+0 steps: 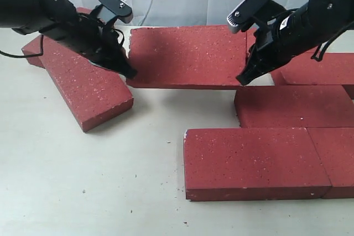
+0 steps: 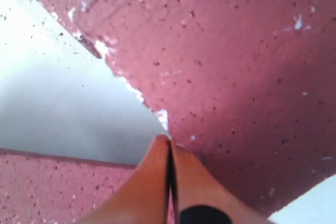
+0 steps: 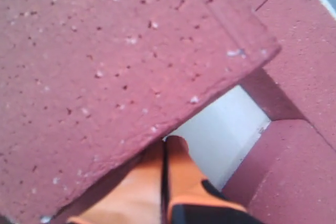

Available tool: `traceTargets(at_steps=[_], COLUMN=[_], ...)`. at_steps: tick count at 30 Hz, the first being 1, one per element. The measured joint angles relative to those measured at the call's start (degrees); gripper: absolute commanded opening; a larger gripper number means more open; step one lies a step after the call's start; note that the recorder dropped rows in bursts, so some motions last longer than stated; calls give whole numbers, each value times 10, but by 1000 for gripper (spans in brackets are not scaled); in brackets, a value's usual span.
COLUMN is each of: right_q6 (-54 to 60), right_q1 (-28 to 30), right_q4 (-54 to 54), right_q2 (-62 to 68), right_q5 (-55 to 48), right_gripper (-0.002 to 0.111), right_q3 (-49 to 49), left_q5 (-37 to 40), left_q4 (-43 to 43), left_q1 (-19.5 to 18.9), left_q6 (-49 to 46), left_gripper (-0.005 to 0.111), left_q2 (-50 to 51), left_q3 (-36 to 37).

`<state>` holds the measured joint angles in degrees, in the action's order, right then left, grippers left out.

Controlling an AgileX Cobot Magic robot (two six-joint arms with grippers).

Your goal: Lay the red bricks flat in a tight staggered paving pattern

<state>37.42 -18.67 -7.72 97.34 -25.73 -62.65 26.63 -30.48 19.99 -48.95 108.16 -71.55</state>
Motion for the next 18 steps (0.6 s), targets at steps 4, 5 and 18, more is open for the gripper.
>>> traceTargets(at_steps=[4,5,18], right_q6=[0,0,-1], right_q1=[14,15,21], right_q4=[-9,-13,-30], right_q2=[21,28,125], right_q5=[59,71,119], right_gripper=[-1,-1,-1], right_q3=[-2,-5,-60], left_q5=[-6,-11,-68], left_q4=[-22,-24,-34], left_q1=[1,1,0], left_q6=[-9,-10,-24], left_gripper=[0,0,0], left_q2=[20,25,80], left_q3=[-19,-21,-49])
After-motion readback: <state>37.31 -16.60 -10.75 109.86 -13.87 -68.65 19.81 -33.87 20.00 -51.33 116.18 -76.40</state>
